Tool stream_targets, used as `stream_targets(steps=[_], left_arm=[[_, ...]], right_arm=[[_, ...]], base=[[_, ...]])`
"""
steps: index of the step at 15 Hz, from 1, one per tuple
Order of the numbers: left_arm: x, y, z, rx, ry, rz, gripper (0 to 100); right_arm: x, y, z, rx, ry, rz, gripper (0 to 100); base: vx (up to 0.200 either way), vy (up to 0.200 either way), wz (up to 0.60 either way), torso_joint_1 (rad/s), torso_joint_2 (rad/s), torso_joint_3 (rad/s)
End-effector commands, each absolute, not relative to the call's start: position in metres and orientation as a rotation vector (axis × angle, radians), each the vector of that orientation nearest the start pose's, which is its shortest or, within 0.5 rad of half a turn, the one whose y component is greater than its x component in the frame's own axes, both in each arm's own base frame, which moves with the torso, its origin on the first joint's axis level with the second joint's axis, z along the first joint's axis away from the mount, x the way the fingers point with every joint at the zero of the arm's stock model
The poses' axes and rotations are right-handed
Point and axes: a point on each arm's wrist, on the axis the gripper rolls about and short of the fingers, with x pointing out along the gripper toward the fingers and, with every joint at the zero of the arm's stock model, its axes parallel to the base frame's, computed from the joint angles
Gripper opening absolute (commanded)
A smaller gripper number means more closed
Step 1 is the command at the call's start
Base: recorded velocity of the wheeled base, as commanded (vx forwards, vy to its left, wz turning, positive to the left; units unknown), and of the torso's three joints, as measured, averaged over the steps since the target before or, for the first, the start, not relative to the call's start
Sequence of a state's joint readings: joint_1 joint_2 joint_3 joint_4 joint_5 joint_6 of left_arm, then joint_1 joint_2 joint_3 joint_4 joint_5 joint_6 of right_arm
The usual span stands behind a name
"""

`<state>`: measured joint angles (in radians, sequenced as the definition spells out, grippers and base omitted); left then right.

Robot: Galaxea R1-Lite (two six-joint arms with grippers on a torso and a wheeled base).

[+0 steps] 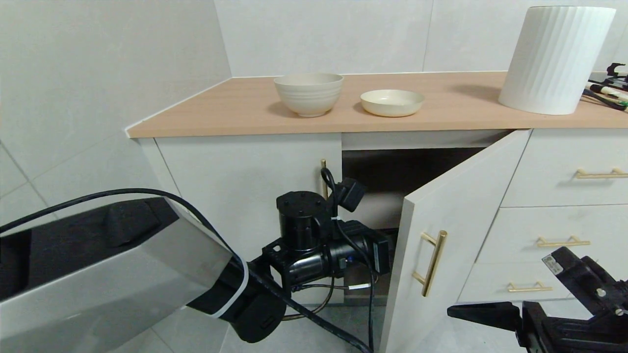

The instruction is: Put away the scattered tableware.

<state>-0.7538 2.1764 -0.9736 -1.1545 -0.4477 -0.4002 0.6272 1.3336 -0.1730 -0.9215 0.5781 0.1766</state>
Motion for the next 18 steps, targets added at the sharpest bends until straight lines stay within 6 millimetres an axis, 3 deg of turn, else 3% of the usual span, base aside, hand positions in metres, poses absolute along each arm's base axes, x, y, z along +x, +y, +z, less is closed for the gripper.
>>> stream_targets(steps=[1,3,9,18], left_arm=[[0.294,-0.29,0.105,-0.344,0.282,-1.172,0],[0.295,-0.294,0.111,-0.343,0.289,-1.174,0],[0.297,-0.298,0.116,-0.342,0.286,-1.155,0],[0.305,-0.313,0.108,-0.336,0.29,-1.118,0]], right_arm=[[0.126,0.107,0.137,0.147,0.363,1.173,100],[0.126,0.106,0.137,0.147,0.366,1.173,100],[0.125,0.106,0.137,0.147,0.361,1.174,100],[0.124,0.105,0.138,0.148,0.358,1.176,100]], base=[[0.0,0.0,0.0,0.0,0.0,0.0],[0.0,0.0,0.0,0.0,0.0,0.0],[-0.2,0.0,0.0,0.004,0.0,0.0],[0.0,0.0,0.0,0.0,0.0,0.0]])
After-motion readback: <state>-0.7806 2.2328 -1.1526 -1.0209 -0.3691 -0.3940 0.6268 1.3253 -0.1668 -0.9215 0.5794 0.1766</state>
